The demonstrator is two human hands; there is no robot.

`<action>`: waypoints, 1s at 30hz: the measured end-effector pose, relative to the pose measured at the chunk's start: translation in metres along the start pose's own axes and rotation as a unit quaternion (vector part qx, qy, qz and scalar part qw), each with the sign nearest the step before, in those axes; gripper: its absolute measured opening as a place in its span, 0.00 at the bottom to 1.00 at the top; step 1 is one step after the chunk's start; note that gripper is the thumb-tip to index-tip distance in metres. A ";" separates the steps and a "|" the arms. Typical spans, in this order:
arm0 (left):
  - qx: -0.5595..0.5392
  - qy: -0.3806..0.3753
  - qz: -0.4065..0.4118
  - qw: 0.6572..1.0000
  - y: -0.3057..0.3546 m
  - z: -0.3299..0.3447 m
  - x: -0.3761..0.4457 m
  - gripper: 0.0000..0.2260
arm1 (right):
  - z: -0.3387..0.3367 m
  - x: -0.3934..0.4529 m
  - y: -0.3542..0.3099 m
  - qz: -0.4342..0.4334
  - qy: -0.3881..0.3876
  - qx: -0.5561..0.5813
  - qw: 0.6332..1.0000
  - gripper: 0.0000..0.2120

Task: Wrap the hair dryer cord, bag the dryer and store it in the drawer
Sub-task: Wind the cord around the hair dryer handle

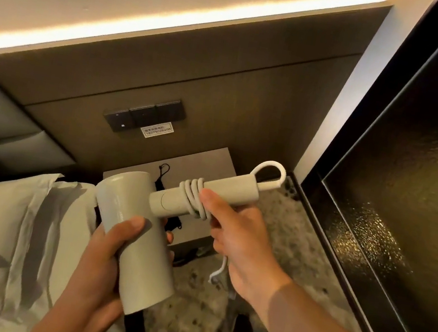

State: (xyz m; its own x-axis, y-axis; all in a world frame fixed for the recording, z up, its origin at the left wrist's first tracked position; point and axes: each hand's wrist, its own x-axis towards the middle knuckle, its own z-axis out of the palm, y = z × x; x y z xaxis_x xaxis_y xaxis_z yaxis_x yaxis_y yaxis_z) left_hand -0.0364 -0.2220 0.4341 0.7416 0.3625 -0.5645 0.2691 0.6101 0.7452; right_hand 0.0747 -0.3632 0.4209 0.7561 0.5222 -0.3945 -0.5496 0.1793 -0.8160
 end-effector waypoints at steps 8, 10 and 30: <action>0.077 0.063 0.165 0.981 -0.013 0.043 0.015 0.30 | -0.040 0.005 -0.043 0.056 -0.058 0.023 0.996 0.22; 0.108 0.085 0.201 0.970 -0.017 0.046 0.017 0.36 | -0.048 0.002 -0.046 0.071 -0.062 -0.015 0.995 0.19; 0.171 0.197 0.288 0.922 -0.028 0.047 0.007 0.34 | -0.072 -0.025 -0.067 -0.095 -0.121 -0.415 0.897 0.10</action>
State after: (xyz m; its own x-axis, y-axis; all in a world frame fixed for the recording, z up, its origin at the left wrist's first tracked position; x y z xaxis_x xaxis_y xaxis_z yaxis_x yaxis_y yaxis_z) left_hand -0.0101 -0.2698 0.4256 0.5593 0.8255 -0.0759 0.1283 0.0043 0.9917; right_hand 0.1179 -0.4484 0.4548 0.6537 0.7314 -0.1942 0.1095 -0.3454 -0.9320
